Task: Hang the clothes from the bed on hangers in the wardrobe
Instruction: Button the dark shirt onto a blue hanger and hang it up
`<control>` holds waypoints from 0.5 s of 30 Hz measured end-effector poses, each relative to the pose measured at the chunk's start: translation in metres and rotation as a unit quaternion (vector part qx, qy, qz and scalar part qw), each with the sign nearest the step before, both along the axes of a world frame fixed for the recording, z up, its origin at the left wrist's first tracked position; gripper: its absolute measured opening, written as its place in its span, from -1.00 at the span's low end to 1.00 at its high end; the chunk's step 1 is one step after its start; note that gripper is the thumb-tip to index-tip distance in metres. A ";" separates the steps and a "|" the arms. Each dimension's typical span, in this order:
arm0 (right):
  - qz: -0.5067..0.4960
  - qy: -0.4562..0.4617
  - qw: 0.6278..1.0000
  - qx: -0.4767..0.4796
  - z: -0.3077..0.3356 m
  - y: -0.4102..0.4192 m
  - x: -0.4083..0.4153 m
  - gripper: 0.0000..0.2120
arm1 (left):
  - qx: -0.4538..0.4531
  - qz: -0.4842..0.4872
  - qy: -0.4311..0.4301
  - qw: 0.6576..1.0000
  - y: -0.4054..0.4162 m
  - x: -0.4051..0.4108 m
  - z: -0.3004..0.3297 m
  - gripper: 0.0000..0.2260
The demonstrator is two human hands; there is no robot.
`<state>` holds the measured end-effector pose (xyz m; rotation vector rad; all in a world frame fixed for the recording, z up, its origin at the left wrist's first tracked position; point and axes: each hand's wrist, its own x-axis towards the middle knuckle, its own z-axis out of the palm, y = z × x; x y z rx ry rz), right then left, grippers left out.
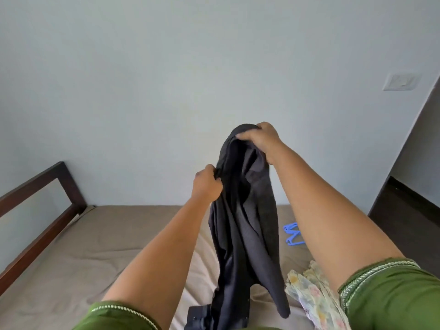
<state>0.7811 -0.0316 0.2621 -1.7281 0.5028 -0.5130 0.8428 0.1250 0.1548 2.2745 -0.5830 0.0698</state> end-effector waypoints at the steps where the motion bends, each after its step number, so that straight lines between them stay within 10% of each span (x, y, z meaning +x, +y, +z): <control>1: 0.001 0.051 0.991 -0.126 -0.004 -0.007 -0.006 -0.27 | -0.002 0.006 -0.005 1.000 0.000 0.003 0.003 -0.87; 6: -0.005 0.282 0.825 -0.489 -0.039 -0.027 -0.030 -0.33 | -0.192 0.034 0.087 0.977 -0.001 0.013 0.025 -0.70; 10: -0.025 0.257 0.853 -0.454 -0.057 -0.039 -0.031 -0.52 | -0.018 -0.061 -0.101 0.993 0.003 0.011 0.040 -0.34; 15: -0.071 0.197 0.832 -0.513 -0.052 -0.044 -0.034 -0.75 | 0.121 0.015 -0.188 0.974 -0.008 0.016 0.039 -0.74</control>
